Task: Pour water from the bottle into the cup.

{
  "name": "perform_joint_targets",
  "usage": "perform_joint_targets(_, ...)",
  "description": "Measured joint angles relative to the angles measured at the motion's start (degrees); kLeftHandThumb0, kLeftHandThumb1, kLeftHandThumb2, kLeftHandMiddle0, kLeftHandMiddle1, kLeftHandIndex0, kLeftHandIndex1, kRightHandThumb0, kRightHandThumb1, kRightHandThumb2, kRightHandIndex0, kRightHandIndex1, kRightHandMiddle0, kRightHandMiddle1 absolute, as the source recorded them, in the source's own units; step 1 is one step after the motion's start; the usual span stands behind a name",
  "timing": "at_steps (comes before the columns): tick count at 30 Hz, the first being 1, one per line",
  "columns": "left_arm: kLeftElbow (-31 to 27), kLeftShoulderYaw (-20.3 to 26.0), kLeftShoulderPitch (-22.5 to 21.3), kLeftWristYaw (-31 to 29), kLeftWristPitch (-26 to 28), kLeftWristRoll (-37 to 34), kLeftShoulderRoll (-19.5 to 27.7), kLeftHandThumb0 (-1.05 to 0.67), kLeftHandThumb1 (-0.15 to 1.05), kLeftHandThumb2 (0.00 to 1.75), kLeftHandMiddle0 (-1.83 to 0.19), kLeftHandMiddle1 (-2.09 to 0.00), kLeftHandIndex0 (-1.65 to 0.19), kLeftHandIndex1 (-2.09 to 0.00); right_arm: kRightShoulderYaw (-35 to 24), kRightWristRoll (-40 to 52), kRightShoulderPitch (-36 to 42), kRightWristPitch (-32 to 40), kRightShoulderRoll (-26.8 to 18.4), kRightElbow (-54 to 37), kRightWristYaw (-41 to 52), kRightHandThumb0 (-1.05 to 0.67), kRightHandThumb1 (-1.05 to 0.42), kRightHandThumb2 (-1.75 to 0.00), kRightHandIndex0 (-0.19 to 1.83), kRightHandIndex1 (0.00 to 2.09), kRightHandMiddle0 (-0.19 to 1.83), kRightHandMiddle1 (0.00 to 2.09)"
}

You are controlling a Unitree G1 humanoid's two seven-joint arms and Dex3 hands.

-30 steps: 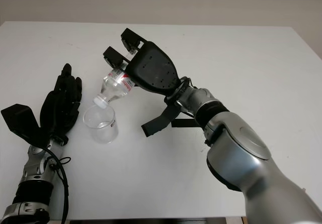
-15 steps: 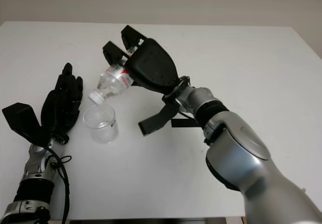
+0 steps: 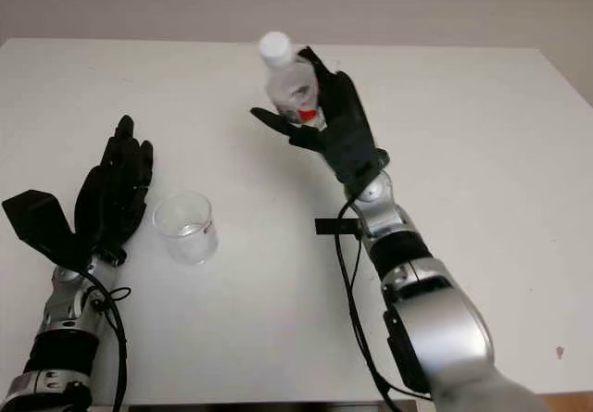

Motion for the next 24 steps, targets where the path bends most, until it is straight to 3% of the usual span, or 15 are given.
perform_joint_targets(4, -0.5, 0.0, 0.3, 0.1, 0.3, 0.0, 0.0, -0.72, 1.05, 0.56, 0.11, -0.06, 0.12, -0.06, -3.0, 4.0, 6.9, 8.2, 1.1, -11.9, 2.2, -0.4, -1.05, -0.45, 1.23, 2.09, 0.72, 2.09)
perform_joint_targets(13, -1.8, 0.0, 0.9, 0.5, 1.6, -0.1, 0.0, -0.72, 1.05, 0.55, 0.12, -0.05, 0.12, -0.05, -6.3, 6.9, 18.3, 28.1, 0.7, -34.4, 4.1, -0.43, -1.05, -0.41, 1.28, 2.09, 0.93, 2.09)
perform_joint_targets(18, -1.8, -0.1, 1.0, -0.1, 1.7, -0.4, -0.1, -0.72, 1.05, 0.54, 0.13, -0.05, 0.12, -0.05, -6.8, 6.0, 21.2, 31.0, 0.1, -40.6, 5.2, -0.4, -1.05, -0.43, 1.25, 2.09, 0.97, 2.09)
perform_joint_targets(24, -1.8, -0.1, 1.2, -0.5, 1.7, -0.4, -0.1, -0.72, 1.05, 0.53, 0.13, -0.05, 0.13, -0.05, -6.7, 3.0, 22.5, 32.4, -0.4, -41.7, 5.3, -0.4, -1.05, -0.44, 1.18, 2.09, 0.92, 2.09)
